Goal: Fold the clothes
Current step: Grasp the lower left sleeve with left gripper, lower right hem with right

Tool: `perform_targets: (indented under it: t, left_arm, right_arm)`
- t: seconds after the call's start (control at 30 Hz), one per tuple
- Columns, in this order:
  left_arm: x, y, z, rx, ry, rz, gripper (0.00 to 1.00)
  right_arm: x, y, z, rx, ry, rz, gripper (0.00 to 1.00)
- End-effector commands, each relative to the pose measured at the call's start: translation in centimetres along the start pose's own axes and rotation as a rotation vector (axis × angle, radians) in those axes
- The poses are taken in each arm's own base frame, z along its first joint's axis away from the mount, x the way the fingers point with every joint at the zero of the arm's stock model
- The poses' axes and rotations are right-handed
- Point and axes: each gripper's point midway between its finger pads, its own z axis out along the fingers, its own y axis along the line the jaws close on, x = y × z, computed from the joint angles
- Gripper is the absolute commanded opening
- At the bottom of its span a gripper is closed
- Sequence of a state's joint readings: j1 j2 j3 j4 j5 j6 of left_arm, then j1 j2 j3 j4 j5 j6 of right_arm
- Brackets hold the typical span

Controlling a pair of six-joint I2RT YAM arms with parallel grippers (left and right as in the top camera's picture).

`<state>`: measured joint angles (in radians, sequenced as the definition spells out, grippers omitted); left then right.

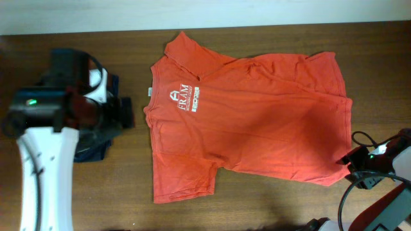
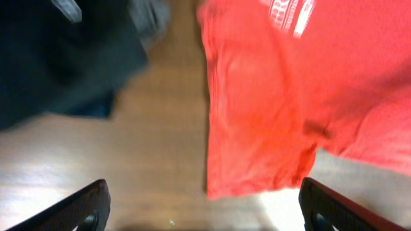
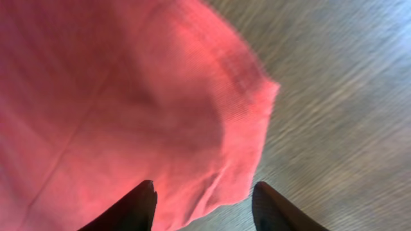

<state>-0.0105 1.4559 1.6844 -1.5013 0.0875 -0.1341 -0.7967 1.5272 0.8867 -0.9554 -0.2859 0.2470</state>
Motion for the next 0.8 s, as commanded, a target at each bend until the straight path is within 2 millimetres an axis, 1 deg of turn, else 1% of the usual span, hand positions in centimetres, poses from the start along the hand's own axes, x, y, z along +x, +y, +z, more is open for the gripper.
perform_targets:
  t: [0.0, 0.1, 0.13, 0.2, 0.23, 0.27, 0.3, 0.37, 0.43, 0.5, 0.6, 0.7, 0.77]
  left_arm:
    - [4.4, -0.6, 5.9, 0.097, 0.206, -0.082, 0.93]
    - [7.6, -0.7, 9.9, 0.133, 0.312, -0.105, 0.93]
    - [8.4, -0.9, 10.8, 0.151, 0.334, -0.112, 0.93]
    - [10.4, -1.2, 13.0, 0.189, 0.382, -0.129, 0.89]
    - [11.5, -1.4, 13.9, 0.209, 0.404, -0.138, 0.89]
    - [12.4, -1.7, 14.7, 0.235, 0.425, -0.148, 0.84]
    - [13.4, -2.1, 15.3, 0.267, 0.446, -0.159, 0.84]
    - [15.0, -2.6, 16.2, 0.31, 0.482, -0.182, 0.79]
    - [17.0, -2.5, 17.2, 0.306, 0.529, -0.245, 0.74]
    - [18.0, -2.3, 17.8, 0.298, 0.545, -0.266, 0.7]
    - [19.1, -2.1, 18.5, 0.288, 0.565, -0.288, 0.66]
    - [19.8, -2.0, 18.7, 0.276, 0.597, -0.304, 0.66]
    - [20.2, -1.2, 19.2, 0.224, 0.616, -0.315, 0.66]
  right_arm:
    - [0.2, 1.6, -0.4, -0.079, 0.018, -0.038, 0.56]
    - [0.3, 1.7, -0.4, -0.085, 0.02, -0.061, 0.57]
    - [0.3, 1.7, -0.4, -0.084, 0.019, -0.064, 0.58]
    - [0.3, 1.6, -0.4, -0.083, 0.02, -0.064, 0.58]
    - [0.3, 1.7, -0.4, -0.083, 0.02, -0.063, 0.58]
    - [0.3, 1.7, -0.4, -0.083, 0.02, -0.063, 0.59]
    - [0.3, 1.7, -0.4, -0.083, 0.02, -0.063, 0.59]
    - [0.3, 1.7, -0.4, -0.083, 0.02, -0.063, 0.59]
    - [0.3, 1.7, -0.4, -0.083, 0.02, -0.063, 0.59]
    - [0.3, 1.6, -0.4, -0.083, 0.02, -0.063, 0.59]
    - [0.3, 1.7, -0.4, -0.084, 0.022, -0.063, 0.59]
    - [0.5, 1.7, -0.4, -0.084, 0.03, -0.061, 0.59]
    - [0.5, 1.6, -0.4, -0.084, 0.031, -0.06, 0.59]
